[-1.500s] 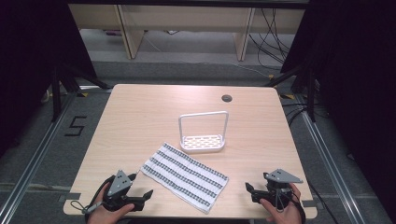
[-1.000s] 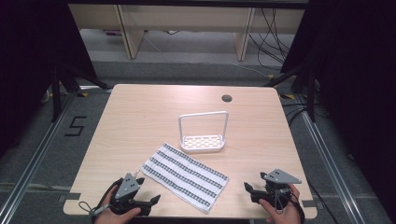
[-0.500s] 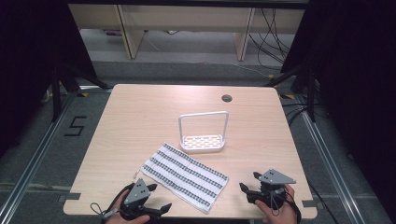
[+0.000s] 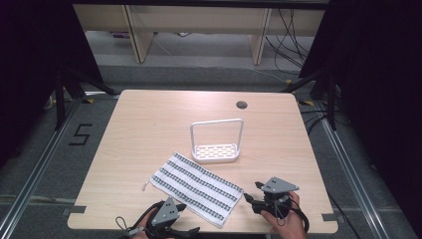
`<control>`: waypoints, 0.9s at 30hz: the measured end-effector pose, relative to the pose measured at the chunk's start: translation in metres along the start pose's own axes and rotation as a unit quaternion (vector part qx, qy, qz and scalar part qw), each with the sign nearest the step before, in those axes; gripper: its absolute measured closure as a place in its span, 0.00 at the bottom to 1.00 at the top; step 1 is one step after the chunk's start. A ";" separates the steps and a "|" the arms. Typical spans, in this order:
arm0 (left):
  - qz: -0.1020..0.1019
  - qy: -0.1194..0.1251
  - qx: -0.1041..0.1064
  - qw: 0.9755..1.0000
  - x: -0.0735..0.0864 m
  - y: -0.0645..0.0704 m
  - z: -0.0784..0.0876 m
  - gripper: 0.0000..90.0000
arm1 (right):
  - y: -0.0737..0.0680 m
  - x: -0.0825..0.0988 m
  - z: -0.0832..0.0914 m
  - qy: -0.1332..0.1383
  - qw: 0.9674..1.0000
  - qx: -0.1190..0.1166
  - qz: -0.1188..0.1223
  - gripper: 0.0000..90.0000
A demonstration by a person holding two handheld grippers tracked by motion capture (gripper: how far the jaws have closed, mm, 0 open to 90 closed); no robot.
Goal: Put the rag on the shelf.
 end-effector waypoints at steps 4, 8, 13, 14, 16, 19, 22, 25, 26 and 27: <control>-0.004 0.005 0.006 1.000 -0.004 0.004 -0.007 0.22 | 0.002 -0.001 -0.004 0.006 1.000 -0.005 0.005 0.50; -0.014 0.002 0.015 1.000 -0.008 0.005 -0.013 0.23 | 0.003 -0.003 -0.006 0.007 1.000 -0.015 -0.002 0.51; -0.024 0.004 0.028 0.999 -0.014 0.011 -0.027 0.26 | 0.002 -0.005 -0.013 -0.005 1.000 -0.025 0.003 0.54; -0.024 0.004 0.029 0.999 -0.016 0.014 -0.029 0.26 | 0.001 -0.005 -0.014 -0.006 1.000 -0.026 0.003 0.55; -0.035 0.000 0.028 0.999 -0.017 0.014 -0.032 0.27 | 0.000 -0.005 -0.015 -0.006 1.000 -0.026 0.004 0.55; -0.047 0.004 0.032 0.998 -0.022 0.019 -0.040 0.30 | -0.001 -0.008 -0.019 -0.007 1.000 -0.024 0.015 0.56; -0.052 -0.005 0.037 0.998 -0.024 0.024 -0.048 0.33 | -0.001 -0.010 -0.023 -0.009 1.000 -0.022 0.020 0.57; -0.070 -0.015 0.045 0.996 -0.024 0.027 -0.057 0.36 | 0.000 -0.010 -0.024 -0.014 1.000 -0.023 0.011 0.57; -0.079 -0.020 0.043 0.996 -0.024 0.027 -0.058 0.37 | 0.000 -0.010 -0.024 -0.015 1.000 -0.021 0.014 0.57; -0.079 -0.020 0.043 0.996 -0.024 0.027 -0.058 0.38 | 0.000 -0.010 -0.024 -0.018 1.000 -0.021 0.008 0.57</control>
Point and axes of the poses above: each handheld gripper's, and its own axes: z roughly backward along the jaws, x roughly out of its underside, y roughly to its right, the point moved 3 cm from there along -z, roughly forward along the jaws, and after that the axes turned 6 degrees about -z, right-handed, at the moved point
